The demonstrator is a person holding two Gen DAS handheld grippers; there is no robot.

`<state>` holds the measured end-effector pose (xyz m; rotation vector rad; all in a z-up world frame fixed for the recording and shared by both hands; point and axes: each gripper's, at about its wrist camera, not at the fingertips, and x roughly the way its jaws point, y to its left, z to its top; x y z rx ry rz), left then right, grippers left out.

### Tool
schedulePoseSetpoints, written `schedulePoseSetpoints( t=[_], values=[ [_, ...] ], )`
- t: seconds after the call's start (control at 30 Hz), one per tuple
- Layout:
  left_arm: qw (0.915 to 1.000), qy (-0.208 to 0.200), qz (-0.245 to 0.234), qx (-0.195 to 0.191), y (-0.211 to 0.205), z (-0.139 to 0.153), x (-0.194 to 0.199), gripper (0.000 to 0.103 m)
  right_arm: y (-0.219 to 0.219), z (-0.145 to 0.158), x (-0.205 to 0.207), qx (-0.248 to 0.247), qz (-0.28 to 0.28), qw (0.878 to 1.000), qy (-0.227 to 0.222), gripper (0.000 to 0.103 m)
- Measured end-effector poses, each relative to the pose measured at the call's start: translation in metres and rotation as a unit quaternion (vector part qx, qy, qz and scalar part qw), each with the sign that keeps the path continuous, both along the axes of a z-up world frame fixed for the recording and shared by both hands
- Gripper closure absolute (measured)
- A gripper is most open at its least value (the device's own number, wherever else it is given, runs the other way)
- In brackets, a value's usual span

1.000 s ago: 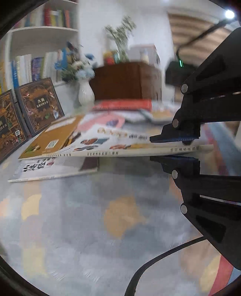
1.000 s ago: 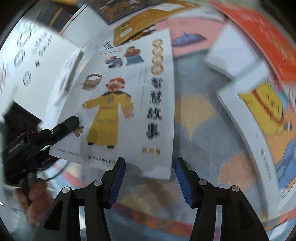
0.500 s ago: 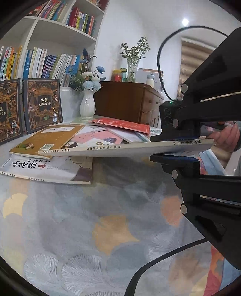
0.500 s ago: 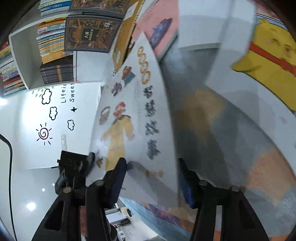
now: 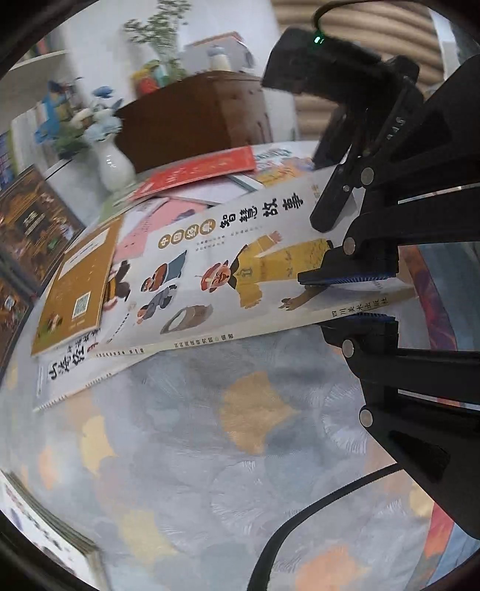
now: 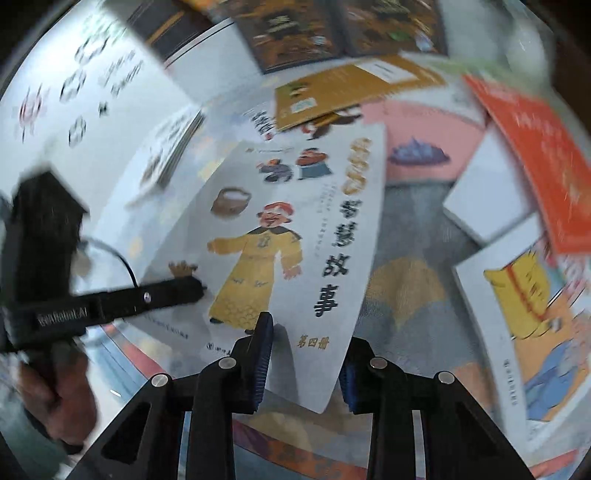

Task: Organize books
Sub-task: 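Carry the booklet with both tools toward the stack of booklets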

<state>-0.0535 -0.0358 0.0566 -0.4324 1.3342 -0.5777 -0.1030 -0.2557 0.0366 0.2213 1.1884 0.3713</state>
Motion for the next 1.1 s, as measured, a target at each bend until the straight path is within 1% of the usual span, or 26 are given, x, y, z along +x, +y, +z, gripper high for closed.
schedulePoseSetpoints(
  t=[0.1,0.23,0.33,0.43,0.53,0.63,0.73,0.87,1.0,1.1],
  values=[
    [0.9999,-0.011,-0.012,0.001,0.003,0.005,-0.003,0.094,0.013,0.008,-0.013,-0.044,0.024,0.998,-0.026,0.071],
    [0.9980,-0.052,-0.035,-0.001,0.008,0.025,-0.014,0.093,0.025,0.026,-0.027,-0.080,0.037,0.994,-0.071,0.071],
    [0.9971,-0.065,-0.039,-0.003,0.014,0.036,-0.016,0.092,0.029,0.039,-0.031,-0.077,0.042,0.993,-0.085,0.071],
    [0.9964,-0.074,-0.038,-0.017,0.023,0.045,-0.015,0.091,0.041,0.055,-0.033,-0.091,0.043,0.988,-0.114,0.071],
    [0.9956,-0.083,-0.024,-0.035,0.040,0.054,-0.008,0.091,0.056,0.072,-0.027,-0.098,0.047,0.985,-0.138,0.071],
    [0.9946,-0.093,-0.002,-0.046,0.069,0.063,0.005,0.091,0.078,0.082,-0.010,-0.092,0.050,0.984,-0.147,0.071],
    [0.9935,-0.104,0.016,-0.043,0.096,0.069,0.018,0.091,0.109,0.089,0.013,-0.080,0.057,0.983,-0.153,0.071],
    [0.9909,-0.121,0.047,-0.035,0.146,0.073,0.042,0.091,0.158,0.093,0.047,-0.061,0.071,0.983,-0.157,0.071],
    [0.9888,-0.126,0.075,-0.028,0.195,0.067,0.069,0.091,0.211,0.088,0.091,-0.033,0.086,0.985,-0.147,0.071],
    [0.9872,-0.124,0.096,-0.027,0.230,0.056,0.088,0.091,0.251,0.080,0.122,-0.020,0.094,0.986,-0.134,0.070]
  ],
)
